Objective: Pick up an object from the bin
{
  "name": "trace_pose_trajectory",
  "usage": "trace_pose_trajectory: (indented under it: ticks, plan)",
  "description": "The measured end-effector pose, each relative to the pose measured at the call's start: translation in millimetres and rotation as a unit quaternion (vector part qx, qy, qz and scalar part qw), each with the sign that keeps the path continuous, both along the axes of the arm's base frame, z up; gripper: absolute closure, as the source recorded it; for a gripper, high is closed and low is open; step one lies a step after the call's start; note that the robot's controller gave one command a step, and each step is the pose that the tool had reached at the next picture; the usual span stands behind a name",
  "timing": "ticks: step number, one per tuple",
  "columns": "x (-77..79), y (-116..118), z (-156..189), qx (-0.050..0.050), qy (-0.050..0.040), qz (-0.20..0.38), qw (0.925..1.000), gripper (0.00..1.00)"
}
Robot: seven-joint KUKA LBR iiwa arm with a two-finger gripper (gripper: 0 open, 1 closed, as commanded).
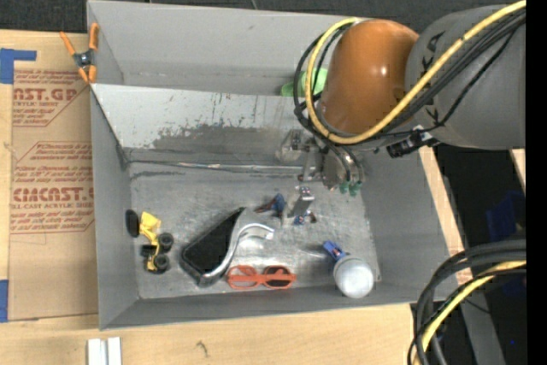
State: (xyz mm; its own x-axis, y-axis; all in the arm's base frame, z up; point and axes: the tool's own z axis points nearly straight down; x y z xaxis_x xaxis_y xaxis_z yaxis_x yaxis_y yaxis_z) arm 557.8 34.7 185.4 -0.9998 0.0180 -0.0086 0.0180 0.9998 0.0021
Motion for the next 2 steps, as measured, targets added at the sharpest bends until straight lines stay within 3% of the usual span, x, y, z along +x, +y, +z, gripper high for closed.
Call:
trace_pose_trajectory:
  ticks: [1,2]
  plan:
    - [17.4,-19.9,-90.1,0.0,0.0011,-0.068,0.9977,0.0]
    - [3.1,-53.7,-111.9,0.003,-0.0003,-0.135,0.9908,0.0]
